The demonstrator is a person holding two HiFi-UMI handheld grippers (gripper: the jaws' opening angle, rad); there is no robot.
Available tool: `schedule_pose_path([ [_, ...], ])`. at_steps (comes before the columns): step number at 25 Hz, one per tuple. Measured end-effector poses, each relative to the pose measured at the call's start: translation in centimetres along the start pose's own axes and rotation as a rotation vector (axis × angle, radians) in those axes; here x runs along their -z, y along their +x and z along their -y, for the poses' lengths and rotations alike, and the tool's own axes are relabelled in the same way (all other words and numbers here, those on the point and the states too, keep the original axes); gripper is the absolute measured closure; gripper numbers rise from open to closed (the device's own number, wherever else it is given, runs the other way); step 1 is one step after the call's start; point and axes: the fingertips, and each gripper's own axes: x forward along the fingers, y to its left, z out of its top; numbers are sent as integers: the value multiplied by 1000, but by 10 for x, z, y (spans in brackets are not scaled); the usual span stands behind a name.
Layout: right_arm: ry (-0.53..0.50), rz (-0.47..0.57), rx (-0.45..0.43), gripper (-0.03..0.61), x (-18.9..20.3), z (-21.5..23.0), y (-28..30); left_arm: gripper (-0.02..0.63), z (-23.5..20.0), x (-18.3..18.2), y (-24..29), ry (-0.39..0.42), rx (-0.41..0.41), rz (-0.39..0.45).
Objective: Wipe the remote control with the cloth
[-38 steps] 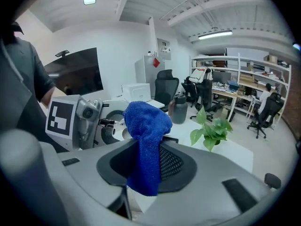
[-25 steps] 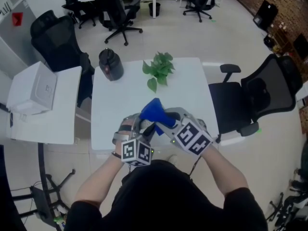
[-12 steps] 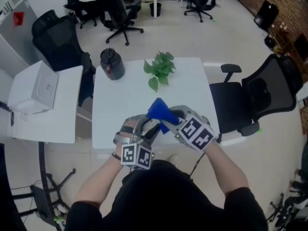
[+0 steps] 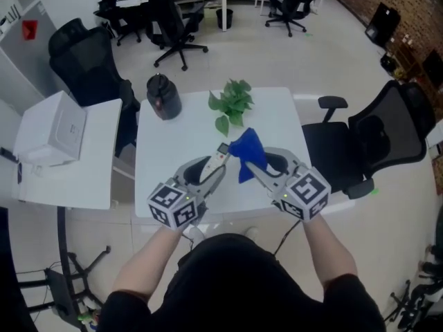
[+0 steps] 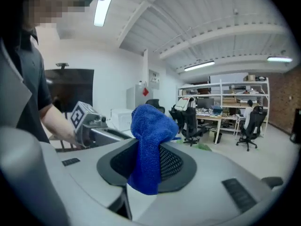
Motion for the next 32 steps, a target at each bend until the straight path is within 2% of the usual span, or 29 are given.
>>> schedule_pose_path([
  [2, 80, 82, -5, 465, 1, -2, -3, 406, -18, -15, -7, -370, 79, 159],
  [3, 102, 96, -16, 465, 6, -7, -2, 407, -26, -22, -10, -513, 109, 228],
  [5, 113, 92, -70, 465, 15, -28, 7, 406, -34, -31, -16, -721, 171, 335],
  [7, 105, 78, -141, 465, 21, -53, 18, 407, -34, -37, -19, -831, 244, 398],
  [9, 87, 63, -199, 465, 25, -72, 29, 407, -28, -39, -19, -872, 302, 417],
  [12, 74, 55, -235, 465, 27, -82, 39, 407, -13, -36, -16, -883, 372, 376],
  [19, 89, 93, -138, 465, 13, -32, 31, 407, 12, -23, -18, -858, 482, 247],
  [22, 96, 118, -88, 465, 5, -8, 25, 407, 17, -20, -18, -854, 492, 234],
  [25, 96, 136, -86, 465, -1, -8, 19, 407, 10, -22, -16, -869, 468, 261],
  [29, 56, 116, -201, 465, 7, -51, 23, 407, -15, -33, -17, -902, 414, 337],
  [32, 38, 69, -296, 465, 18, -83, 30, 407, -21, -41, -17, -906, 410, 362],
])
